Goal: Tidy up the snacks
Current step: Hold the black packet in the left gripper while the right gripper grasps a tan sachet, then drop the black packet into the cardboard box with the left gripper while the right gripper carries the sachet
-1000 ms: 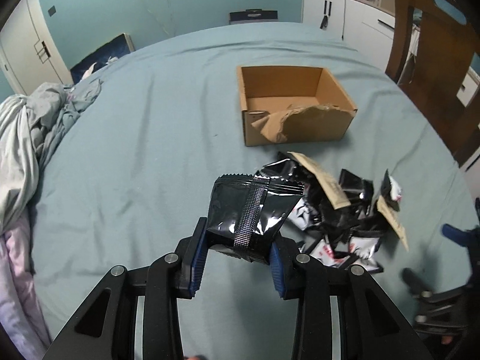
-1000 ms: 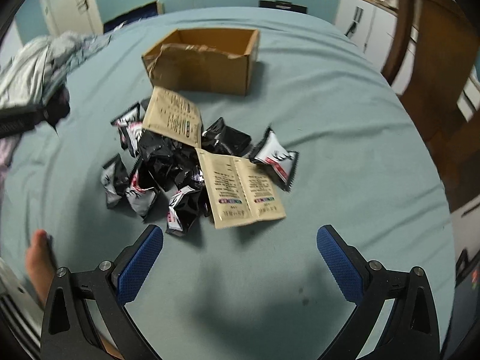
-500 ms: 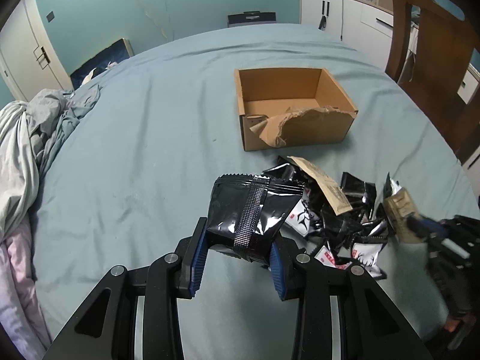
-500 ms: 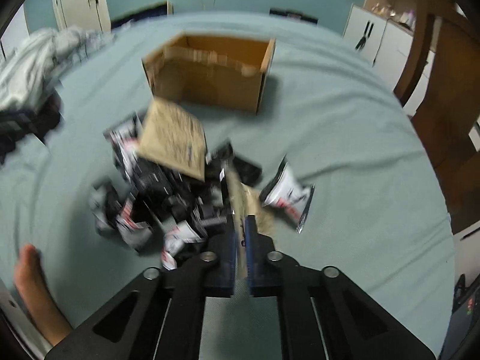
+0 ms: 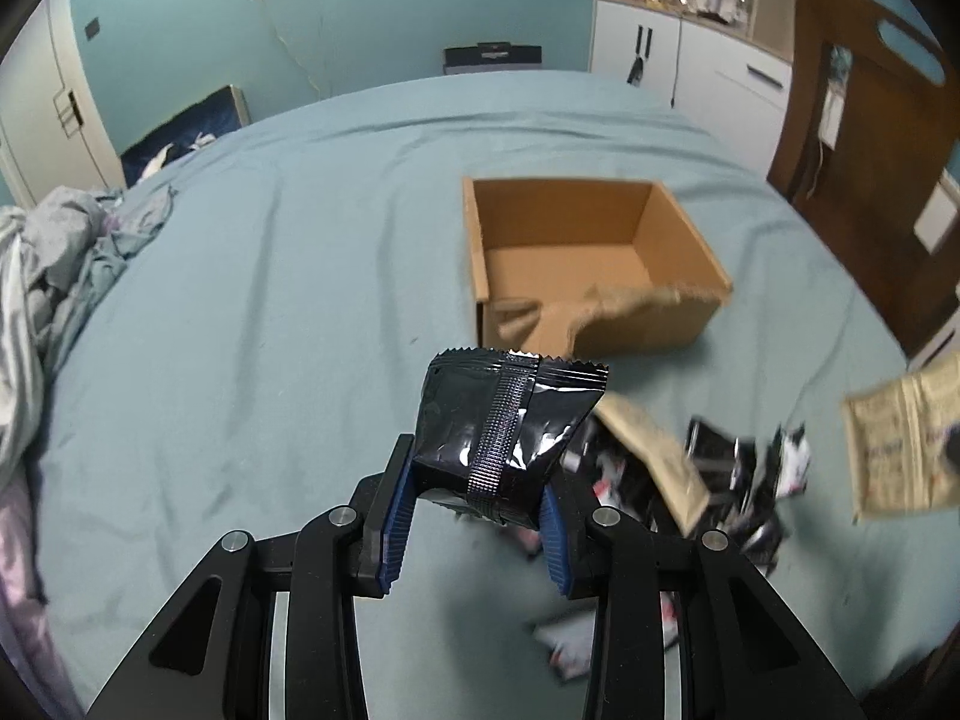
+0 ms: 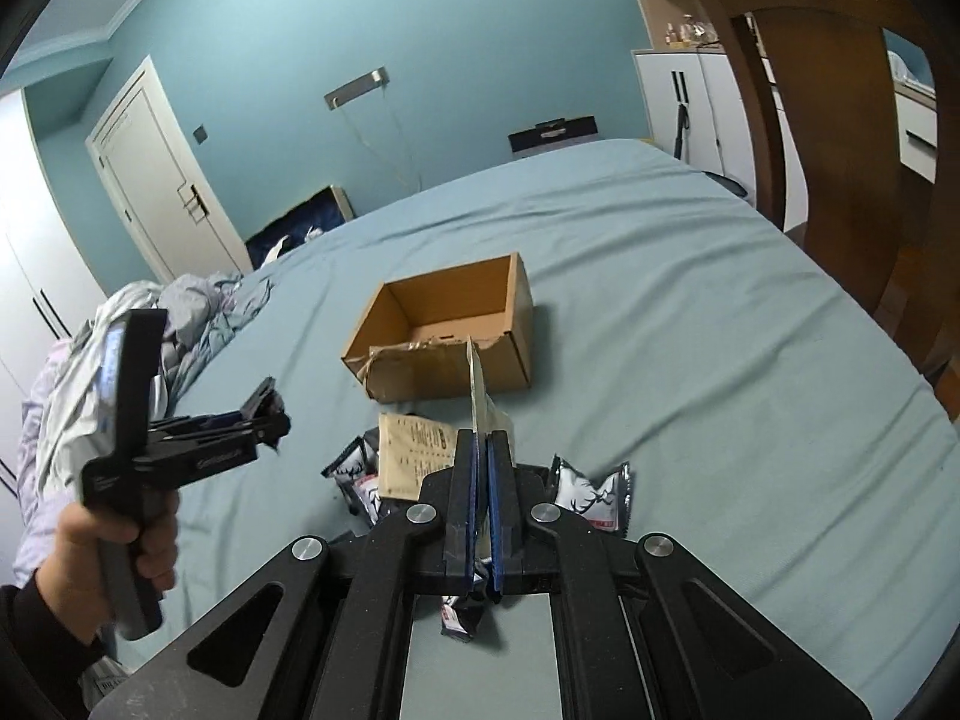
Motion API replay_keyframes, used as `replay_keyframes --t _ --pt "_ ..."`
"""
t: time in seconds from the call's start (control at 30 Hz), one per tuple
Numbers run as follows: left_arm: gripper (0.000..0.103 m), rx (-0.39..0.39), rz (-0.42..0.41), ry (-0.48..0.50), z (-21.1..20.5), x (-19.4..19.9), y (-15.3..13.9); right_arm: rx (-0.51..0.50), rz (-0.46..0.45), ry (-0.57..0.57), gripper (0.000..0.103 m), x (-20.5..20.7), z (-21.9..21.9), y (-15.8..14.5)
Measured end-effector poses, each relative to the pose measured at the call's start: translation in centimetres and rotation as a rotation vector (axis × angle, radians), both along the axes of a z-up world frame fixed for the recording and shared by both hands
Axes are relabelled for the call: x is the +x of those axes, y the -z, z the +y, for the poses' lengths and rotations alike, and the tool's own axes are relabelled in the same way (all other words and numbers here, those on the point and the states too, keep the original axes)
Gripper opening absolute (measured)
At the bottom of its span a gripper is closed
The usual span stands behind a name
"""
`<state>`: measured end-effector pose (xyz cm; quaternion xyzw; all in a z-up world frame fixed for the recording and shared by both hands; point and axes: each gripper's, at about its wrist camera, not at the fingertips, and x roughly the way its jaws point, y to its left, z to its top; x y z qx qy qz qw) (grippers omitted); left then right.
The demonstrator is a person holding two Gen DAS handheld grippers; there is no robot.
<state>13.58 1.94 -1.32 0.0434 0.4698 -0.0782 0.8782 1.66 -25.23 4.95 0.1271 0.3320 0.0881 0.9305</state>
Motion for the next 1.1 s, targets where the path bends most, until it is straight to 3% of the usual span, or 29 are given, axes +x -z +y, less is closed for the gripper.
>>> replay_keyframes --t 0.27,0.4,0.43,0.47,0.5,0.53,0.6,0.73,0.9,0.97,1.1 --pt "0.036 -0.001 -0.140 0.019 -2.5 5.8 -2.8 0.009 0.034 0.005 0.001 0.6 0.1 1.3" --pt "0.041 -0.038 -0.146 0.049 -3.9 8.2 -3.0 -0.004 0.037 0.011 0.001 1.6 0.2 1.5" --pt "0.057 -0.055 -0.148 0.056 -4.1 8.6 -3.0 -0.012 0.035 0.014 0.001 1.7 0.2 1.4" --pt "0.086 -0.079 -0.160 0.053 -4.2 8.9 -3.1 -0.017 0.033 0.014 0.001 1.9 0.3 1.3" --pt "0.098 -0.087 -0.173 0.042 -4.3 8.9 -3.2 -0.023 0.026 0.014 0.001 2.0 0.3 1.1" --pt "0.103 -0.091 -0.194 0.026 -4.2 8.8 -3.3 -0.031 0.021 0.013 0.001 2.1 0.5 1.0" --pt "0.103 -0.081 -0.233 0.005 -4.2 8.1 -3.6 -0.025 0.029 0.009 0.001 2.5 0.5 0.9" --pt "0.103 0.016 -0.178 0.055 -4.6 7.0 -3.6 0.023 0.063 0.000 0.001 3.1 0.1 1.0" --pt "0.103 0.134 -0.091 0.030 -3.1 2.7 -3.7 0.007 0.050 -0.014 0.001 3.6 0.6 -0.2" --pt "0.103 0.121 -0.040 0.007 -2.2 0.4 -3.6 0.015 0.042 -0.019 0.001 4.3 0.8 -0.6" --pt "0.103 -0.043 0.034 0.060 -0.9 -5.6 -4.8 -0.023 0.006 -0.041 0.001 7.0 2.9 -3.1"
